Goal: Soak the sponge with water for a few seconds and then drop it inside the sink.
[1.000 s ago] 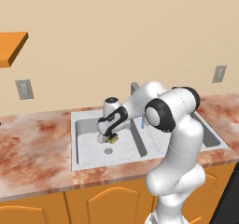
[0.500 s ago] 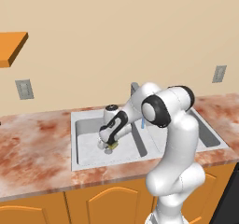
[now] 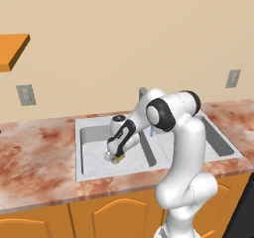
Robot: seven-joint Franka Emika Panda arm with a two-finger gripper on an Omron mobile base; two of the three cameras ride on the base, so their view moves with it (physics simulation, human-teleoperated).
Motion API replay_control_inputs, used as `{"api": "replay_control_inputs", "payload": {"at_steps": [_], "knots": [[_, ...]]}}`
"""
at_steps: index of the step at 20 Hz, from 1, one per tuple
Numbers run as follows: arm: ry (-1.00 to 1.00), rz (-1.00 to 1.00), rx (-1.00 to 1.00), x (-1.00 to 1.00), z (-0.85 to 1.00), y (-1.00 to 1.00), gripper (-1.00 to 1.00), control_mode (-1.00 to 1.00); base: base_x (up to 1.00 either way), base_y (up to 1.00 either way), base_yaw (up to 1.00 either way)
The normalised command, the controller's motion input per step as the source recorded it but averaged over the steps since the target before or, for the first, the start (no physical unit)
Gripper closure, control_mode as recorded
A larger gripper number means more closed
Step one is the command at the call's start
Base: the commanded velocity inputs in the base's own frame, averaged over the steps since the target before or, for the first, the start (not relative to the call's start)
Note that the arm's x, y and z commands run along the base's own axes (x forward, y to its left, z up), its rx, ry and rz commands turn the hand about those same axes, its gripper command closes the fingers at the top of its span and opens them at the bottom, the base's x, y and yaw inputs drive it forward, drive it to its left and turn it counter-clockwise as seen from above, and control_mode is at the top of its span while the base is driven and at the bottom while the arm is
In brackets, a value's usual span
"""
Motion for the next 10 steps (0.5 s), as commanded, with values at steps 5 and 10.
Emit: {"api": "replay_control_inputs", "payload": {"at_steps": [5, 10], "knots": [[0.00, 0.00, 0.00, 0.10, -0.14, 0.00, 1.00, -1.00, 0.00, 0.00, 0.00], [0.00, 0.00, 0.00, 0.00, 0.00, 0.00, 1.00, -1.00, 0.00, 0.00, 0.00]]}}
